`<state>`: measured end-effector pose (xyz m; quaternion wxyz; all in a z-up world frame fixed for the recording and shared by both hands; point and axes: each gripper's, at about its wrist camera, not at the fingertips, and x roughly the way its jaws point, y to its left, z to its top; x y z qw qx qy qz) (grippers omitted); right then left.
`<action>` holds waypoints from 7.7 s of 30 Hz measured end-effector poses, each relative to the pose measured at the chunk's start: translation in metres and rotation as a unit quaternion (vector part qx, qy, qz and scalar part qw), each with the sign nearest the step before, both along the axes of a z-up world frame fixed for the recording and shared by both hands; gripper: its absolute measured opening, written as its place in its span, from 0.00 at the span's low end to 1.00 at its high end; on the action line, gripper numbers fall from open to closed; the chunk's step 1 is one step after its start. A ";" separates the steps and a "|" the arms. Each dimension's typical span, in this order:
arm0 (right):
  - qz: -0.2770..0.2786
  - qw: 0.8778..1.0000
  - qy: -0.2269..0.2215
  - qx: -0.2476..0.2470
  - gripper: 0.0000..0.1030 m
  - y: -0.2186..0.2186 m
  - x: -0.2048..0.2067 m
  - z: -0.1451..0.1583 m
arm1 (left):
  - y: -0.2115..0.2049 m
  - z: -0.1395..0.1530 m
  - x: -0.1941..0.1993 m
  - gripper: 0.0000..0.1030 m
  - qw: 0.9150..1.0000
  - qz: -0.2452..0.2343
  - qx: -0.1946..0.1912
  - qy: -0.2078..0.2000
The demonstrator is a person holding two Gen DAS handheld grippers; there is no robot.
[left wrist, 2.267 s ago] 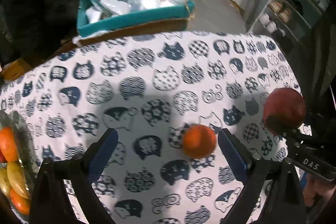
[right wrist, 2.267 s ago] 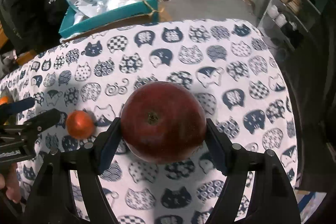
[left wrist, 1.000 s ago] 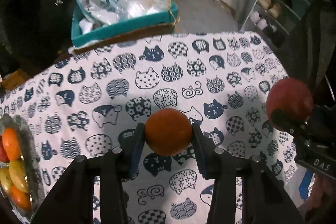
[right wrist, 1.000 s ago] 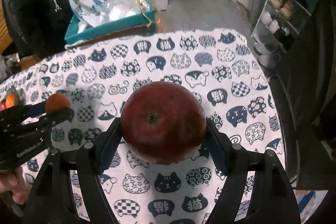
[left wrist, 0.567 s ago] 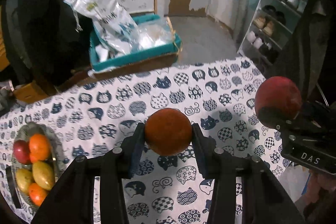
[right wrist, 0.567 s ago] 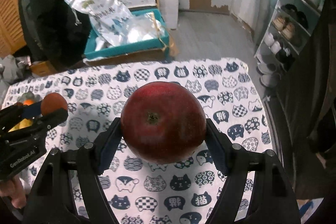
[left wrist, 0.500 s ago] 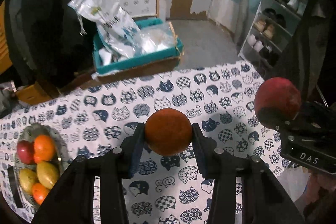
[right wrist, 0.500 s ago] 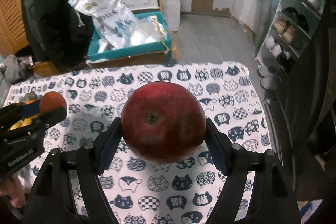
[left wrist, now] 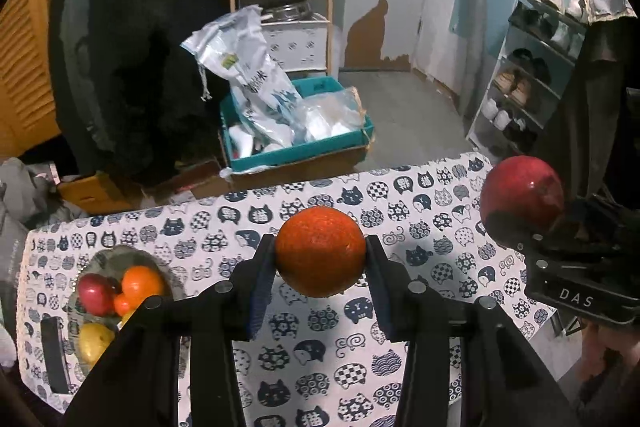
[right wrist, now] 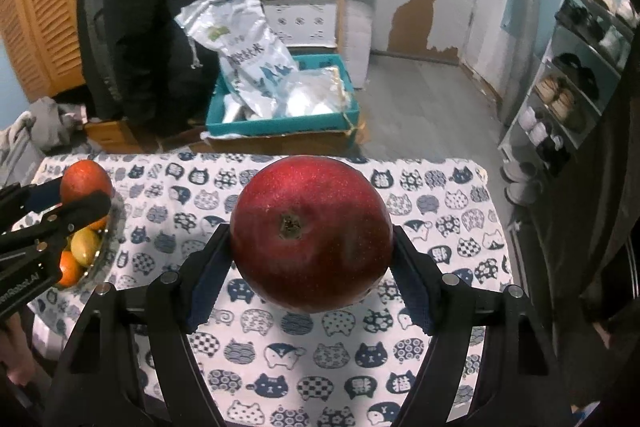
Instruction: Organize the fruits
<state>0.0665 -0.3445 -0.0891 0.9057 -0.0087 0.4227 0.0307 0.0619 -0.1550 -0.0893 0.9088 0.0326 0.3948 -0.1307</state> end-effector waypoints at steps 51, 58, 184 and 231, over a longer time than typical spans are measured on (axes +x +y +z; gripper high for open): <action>0.201 0.978 0.049 0.033 0.74 0.259 0.050 -0.027 | 0.255 -0.034 -0.009 0.43 0.977 0.206 -0.027 0.036; 0.219 0.973 0.074 0.026 0.74 0.290 0.060 -0.053 | 0.279 -0.074 0.002 0.43 0.972 0.217 -0.033 0.081; 0.165 0.975 -0.148 0.003 0.80 0.193 -0.027 0.096 | 0.257 0.098 -0.099 0.99 0.960 0.243 0.024 -0.136; 0.164 0.975 -0.146 0.002 0.80 0.191 -0.024 0.096 | 0.255 0.097 -0.099 0.99 0.961 0.242 0.027 -0.134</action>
